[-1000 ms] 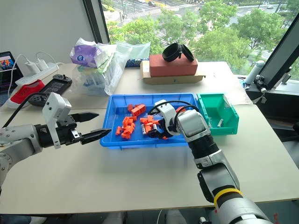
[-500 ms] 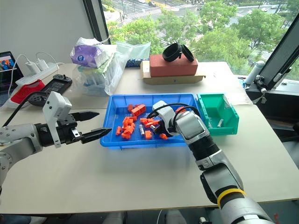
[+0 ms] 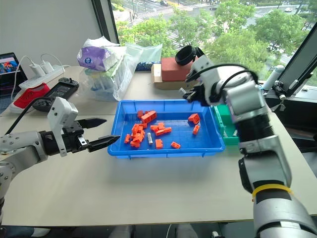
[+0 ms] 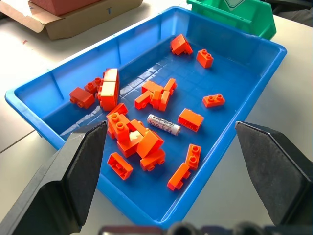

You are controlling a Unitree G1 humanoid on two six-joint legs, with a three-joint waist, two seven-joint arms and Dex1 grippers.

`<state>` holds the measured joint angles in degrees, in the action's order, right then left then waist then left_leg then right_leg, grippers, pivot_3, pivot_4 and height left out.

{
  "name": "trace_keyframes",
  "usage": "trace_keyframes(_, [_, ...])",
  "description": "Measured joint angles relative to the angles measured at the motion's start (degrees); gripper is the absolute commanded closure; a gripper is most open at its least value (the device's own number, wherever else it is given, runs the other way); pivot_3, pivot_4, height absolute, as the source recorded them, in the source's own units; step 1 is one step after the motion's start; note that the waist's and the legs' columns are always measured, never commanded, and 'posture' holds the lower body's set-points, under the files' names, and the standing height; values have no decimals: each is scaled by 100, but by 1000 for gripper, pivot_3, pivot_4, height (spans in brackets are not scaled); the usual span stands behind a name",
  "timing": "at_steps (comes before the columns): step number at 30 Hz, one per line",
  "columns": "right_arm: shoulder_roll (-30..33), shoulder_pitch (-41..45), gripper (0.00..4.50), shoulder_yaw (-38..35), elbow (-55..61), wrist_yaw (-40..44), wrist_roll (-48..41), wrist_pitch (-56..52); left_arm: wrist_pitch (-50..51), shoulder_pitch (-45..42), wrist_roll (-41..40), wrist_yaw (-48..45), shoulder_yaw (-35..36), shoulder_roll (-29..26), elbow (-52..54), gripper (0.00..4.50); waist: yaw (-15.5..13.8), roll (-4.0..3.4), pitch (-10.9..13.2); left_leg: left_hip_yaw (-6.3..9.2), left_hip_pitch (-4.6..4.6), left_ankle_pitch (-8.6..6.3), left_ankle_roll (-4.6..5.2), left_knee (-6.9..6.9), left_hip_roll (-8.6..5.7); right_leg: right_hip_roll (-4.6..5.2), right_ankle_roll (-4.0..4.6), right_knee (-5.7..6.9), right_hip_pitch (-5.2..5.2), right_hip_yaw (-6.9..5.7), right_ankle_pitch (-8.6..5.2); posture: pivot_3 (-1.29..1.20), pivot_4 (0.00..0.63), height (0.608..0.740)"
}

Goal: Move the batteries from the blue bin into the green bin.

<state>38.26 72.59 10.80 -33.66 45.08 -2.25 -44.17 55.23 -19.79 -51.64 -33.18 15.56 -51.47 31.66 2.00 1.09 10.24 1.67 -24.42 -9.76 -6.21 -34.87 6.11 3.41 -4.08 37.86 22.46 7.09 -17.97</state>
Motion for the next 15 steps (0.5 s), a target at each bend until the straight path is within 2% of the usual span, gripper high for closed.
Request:
trace_keyframes(3, [282, 169, 4235, -43, -1154, -413, 381, 525, 0, 10, 4, 3, 3, 0, -5, 0, 6, 1, 1, -2, -2, 0, 0, 1, 0, 0, 0, -6, 2, 4, 0, 0, 150, 740])
trace_keyframes(10, [-30, 143, 4235, 20, -2586, -694, 821, 1293, 0, 6, 0, 1, -1, 18, -4, 0, 224, -2, 3, -3, 4, 3, -2, 2, 0, -1, 0, 15, 8, 9, 0, 0, 150, 740])
trace_keyframes(12, [-66, 96, 3228, 50, -2769, -733, 939, 1451, 0, 7, 1, 1, 0, 14, -4, 0, 206, -2, 3, -2, 3, 4, -3, 0, -1, -1, 0, 15, 6, 9, 0, 0, 150, 740])
trace_keyframes(15, [-105, 94, 2374, 48, -2923, -732, 1013, 1502, 0, 12, 1, 2, 3, 10, -2, 0, 199, -2, 3, -2, 2, 4, -3, 0, -2, 0, 0, 15, 6, 9, 0, 0, 150, 740])
